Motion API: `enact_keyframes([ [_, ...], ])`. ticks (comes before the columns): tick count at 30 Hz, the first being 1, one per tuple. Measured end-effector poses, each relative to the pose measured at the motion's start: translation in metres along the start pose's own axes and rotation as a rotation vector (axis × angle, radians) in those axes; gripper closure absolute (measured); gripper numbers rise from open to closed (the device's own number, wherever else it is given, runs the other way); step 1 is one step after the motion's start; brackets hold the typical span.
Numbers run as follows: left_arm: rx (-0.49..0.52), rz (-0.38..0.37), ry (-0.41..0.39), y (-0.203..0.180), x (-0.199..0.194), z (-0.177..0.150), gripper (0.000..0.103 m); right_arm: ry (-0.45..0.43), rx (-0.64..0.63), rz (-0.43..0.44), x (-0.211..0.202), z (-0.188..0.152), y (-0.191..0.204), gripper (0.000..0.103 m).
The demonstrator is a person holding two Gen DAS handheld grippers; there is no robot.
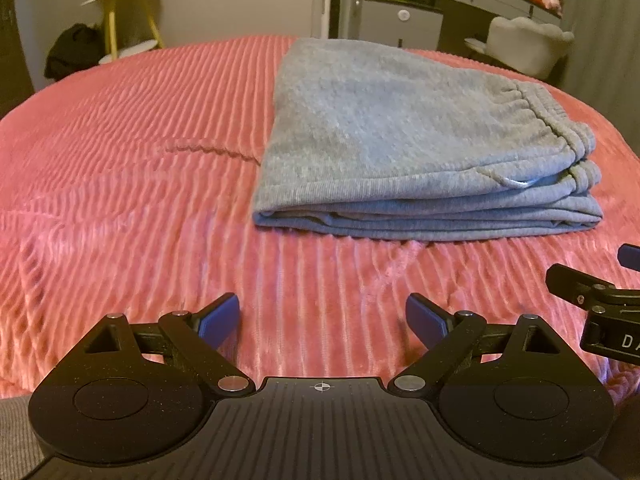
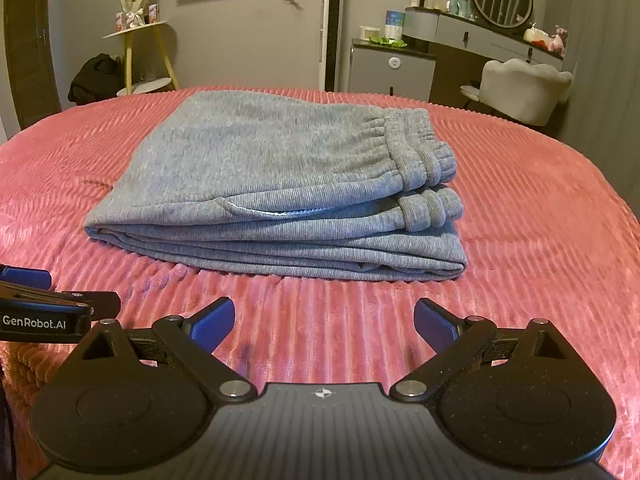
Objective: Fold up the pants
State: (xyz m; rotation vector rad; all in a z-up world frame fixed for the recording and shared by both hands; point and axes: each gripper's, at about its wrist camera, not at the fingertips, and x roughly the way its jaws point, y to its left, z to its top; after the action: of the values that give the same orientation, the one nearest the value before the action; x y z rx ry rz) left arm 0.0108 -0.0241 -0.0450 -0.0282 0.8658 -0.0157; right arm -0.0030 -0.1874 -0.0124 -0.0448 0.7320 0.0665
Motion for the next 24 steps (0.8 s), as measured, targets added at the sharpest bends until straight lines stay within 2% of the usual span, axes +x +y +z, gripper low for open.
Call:
enact_keyframes([
  [24, -0.009, -0.001, -0.001, 0.0030, 0.0006, 0.0013, 0.009, 0.000, 0.019, -0.014, 0.0020, 0.0006, -0.0049, 0.006],
])
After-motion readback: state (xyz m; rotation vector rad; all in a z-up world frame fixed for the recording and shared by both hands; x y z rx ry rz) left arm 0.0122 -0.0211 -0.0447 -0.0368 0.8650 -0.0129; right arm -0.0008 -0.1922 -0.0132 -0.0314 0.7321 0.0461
